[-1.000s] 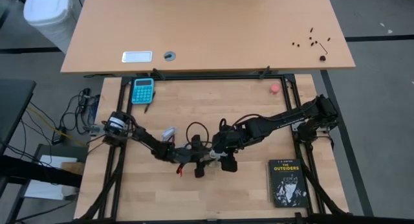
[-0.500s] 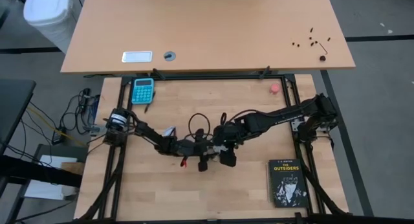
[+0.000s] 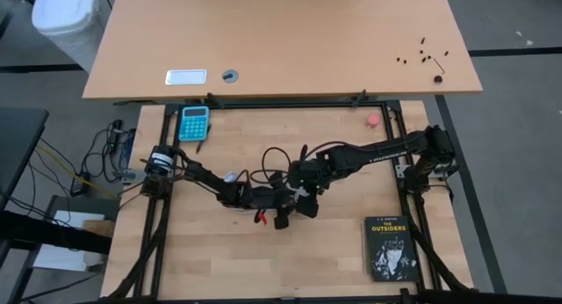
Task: Screw lightbulb
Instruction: Insert the lightbulb into the lamp
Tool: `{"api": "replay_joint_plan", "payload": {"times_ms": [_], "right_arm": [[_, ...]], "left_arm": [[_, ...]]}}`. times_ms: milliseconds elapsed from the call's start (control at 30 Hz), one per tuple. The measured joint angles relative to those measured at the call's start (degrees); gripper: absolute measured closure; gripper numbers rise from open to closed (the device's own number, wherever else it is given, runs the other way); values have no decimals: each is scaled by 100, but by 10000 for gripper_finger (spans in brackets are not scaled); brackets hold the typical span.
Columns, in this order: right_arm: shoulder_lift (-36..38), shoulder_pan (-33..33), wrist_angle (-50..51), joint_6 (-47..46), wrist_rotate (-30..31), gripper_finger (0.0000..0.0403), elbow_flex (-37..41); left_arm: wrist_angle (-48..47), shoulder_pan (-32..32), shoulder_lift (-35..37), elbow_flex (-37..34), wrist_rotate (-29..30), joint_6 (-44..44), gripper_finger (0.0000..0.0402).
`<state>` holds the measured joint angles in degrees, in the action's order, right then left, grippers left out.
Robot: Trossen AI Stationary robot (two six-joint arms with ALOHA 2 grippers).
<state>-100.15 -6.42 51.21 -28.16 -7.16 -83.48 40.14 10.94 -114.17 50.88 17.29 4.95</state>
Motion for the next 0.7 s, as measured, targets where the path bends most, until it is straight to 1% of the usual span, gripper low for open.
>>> {"api": "replay_joint_plan", "payload": {"times_ms": [200,500,700], "right_arm": [[-3,31,136,-191,-154,125,0],[-3,31,121,-475,-334,125,0],[-3,40,121,-532,-345,125,0]], "left_arm": [[-146,0,0,113,-1,-5,208],[-87,2,0,115,1,-5,208],[-158,2,0,180,-1,15,208]]}}
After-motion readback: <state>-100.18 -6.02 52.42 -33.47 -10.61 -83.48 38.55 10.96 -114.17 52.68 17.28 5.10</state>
